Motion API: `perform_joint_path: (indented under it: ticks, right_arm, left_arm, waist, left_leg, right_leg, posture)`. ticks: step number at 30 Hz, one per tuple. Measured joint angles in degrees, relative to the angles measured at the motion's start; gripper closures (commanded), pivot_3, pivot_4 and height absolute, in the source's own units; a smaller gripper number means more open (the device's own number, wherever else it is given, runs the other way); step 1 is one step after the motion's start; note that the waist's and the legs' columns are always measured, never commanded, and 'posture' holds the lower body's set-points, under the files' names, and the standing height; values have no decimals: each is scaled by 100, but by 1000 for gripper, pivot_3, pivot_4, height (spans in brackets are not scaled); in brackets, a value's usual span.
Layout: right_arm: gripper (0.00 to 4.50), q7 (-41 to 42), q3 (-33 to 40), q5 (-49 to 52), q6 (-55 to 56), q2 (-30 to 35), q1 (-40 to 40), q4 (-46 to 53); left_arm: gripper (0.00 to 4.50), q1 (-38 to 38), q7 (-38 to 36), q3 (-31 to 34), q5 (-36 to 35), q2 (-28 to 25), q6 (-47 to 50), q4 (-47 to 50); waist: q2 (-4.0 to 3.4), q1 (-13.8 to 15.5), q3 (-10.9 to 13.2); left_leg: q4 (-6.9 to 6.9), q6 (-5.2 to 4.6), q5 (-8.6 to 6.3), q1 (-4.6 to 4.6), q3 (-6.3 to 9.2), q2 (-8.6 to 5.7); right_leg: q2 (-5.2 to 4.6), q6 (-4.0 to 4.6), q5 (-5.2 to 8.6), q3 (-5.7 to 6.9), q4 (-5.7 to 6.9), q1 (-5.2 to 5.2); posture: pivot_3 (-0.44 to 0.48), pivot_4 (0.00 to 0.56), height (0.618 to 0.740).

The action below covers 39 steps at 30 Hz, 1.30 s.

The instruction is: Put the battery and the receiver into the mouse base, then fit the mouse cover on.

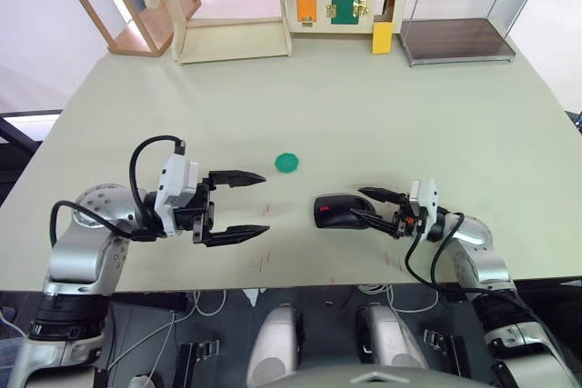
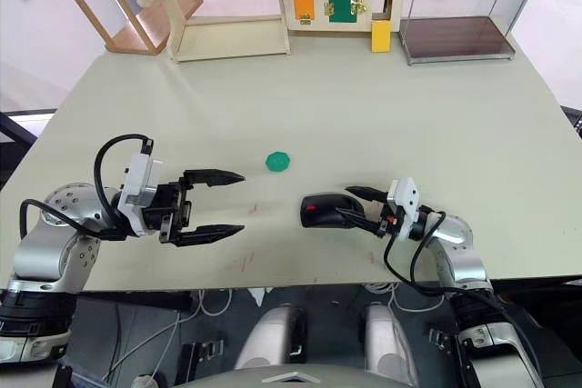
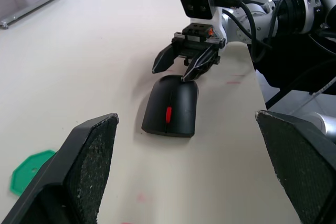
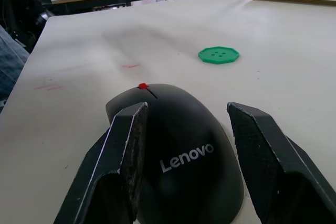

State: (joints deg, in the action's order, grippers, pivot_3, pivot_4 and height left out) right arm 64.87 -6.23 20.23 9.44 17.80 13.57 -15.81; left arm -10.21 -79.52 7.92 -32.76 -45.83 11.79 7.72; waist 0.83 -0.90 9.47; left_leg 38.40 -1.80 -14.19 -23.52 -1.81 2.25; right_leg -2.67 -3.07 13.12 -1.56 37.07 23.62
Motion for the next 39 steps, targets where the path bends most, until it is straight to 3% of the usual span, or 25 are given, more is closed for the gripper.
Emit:
perform_joint_path:
  ticks: [10, 14, 22, 23, 24, 25, 27, 39]
  right_arm:
    - [1969, -64, 283, 185, -207, 362, -176, 425]
    - [1969, -165, 752, 406, -349, 814, -521, 983]
    - [1969, -483, 1787, 510, -352, 1332, -1284, 836]
    - [1469, -507, 1940, 537, -306, 1353, -1369, 747]
    - [1251, -512, 2010, 575, -286, 1352, -1420, 716]
    - [625, -517, 2127, 635, -265, 1360, -1506, 628]
    - [172, -517, 2315, 680, -170, 1365, -1702, 500]
    - [172, -586, 2950, 755, 6, 1406, -2325, 304]
  left_arm:
    - [0, 468, 459, 84, 173, 246, -235, -37]
    - [0, 720, 830, 325, 223, 372, -341, -106]
    - [0, 1186, 1461, 663, 463, 599, -596, -812]
    - [0, 1266, 1495, 714, 456, 637, -598, -874]
    - [0, 1299, 1498, 740, 445, 650, -598, -875]
    - [0, 1356, 1501, 780, 405, 654, -588, -876]
    - [0, 1453, 1564, 945, 297, 679, -537, -863]
    - [0, 1697, 2276, 1197, 404, 710, -376, -811]
  waist:
    - [-1, 23, 3]
    - [-1, 25, 3]
    - [2, 14, 4]
    - [4, 9, 5]
    - [6, 11, 5]
    - [7, 12, 5]
    - [6, 17, 5]
    - [7, 12, 5]
  left_leg:
    - [0, 1, 1, 29, -35, 1]
    - [-3, 1, 0, 28, -37, 2]
    - [-5, 0, 0, 43, -68, 2]
    - [-5, 0, -1, 45, -73, 3]
    - [-5, 0, -1, 46, -75, 4]
    - [-5, 1, -1, 49, -79, 4]
    - [-7, 1, -1, 50, -82, 6]
    - [-14, 1, -2, 55, -89, 9]
  right_leg:
    - [-3, 6, 2, -33, 31, -2]
    - [-3, 8, 4, -36, 30, -1]
    - [-3, 7, 4, -63, 31, -1]
    - [-3, 6, 4, -68, 32, -1]
    - [-3, 6, 4, -70, 31, 0]
    - [-3, 6, 5, -74, 32, -1]
    - [-4, 6, 5, -76, 32, -1]
    - [-8, -8, 13, -88, 29, 4]
  posture:
    - [0, 150, 740]
    - [0, 150, 740]
    - [0, 150, 740]
    - [0, 150, 740]
    - [0, 150, 740]
    - [0, 150, 740]
    - [0, 150, 740]
    - [0, 150, 740]
